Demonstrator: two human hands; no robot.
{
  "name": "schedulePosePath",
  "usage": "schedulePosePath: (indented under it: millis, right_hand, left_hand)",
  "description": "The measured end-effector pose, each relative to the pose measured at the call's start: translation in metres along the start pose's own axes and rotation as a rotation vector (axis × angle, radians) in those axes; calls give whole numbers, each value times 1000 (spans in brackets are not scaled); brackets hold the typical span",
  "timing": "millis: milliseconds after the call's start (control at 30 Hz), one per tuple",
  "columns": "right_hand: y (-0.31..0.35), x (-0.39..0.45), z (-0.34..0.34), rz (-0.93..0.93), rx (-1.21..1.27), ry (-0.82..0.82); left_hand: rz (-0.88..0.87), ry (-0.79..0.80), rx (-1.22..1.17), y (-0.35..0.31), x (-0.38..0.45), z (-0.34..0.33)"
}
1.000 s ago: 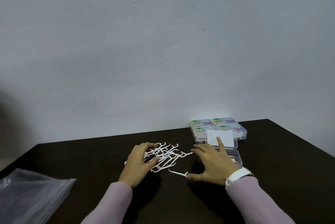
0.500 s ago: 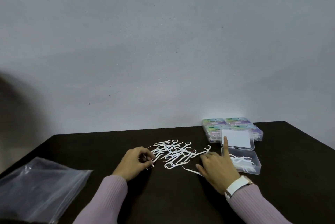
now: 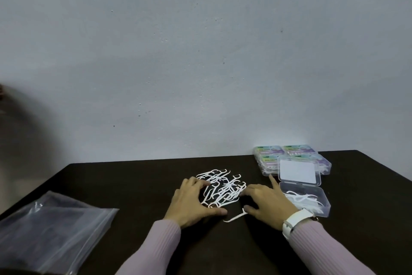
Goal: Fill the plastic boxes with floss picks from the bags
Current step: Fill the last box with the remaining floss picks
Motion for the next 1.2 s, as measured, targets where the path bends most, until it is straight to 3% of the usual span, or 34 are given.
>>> schedulePosePath:
  millis: [200, 400, 633, 900, 1200]
  right_hand:
    - [0, 9, -8, -21, 80, 182]
    - [2, 27, 5, 68, -8, 119]
    - [2, 41, -15, 87, 55, 280]
    - [13, 41, 2, 179, -220, 141]
    - [16, 26, 5, 196, -211, 93]
  left_hand:
    - [-17, -51, -238, -4, 3, -3]
    - [-37, -44, -355, -1, 7, -1]
    - [-58, -44, -94, -10, 5, 6]
    - [-116, -104, 125, -21, 2, 16]
    - [-225, -134, 299, -29, -2, 19]
Point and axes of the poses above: each hand's wrist, its own x-axis towards the middle knuckle, its own z-axis out of the back of the hand, y = z × x, the point moved 8 cm from there along x, towards the middle knuckle, and after that the axes turned 14 degrees about x, right-handed, at the moved point
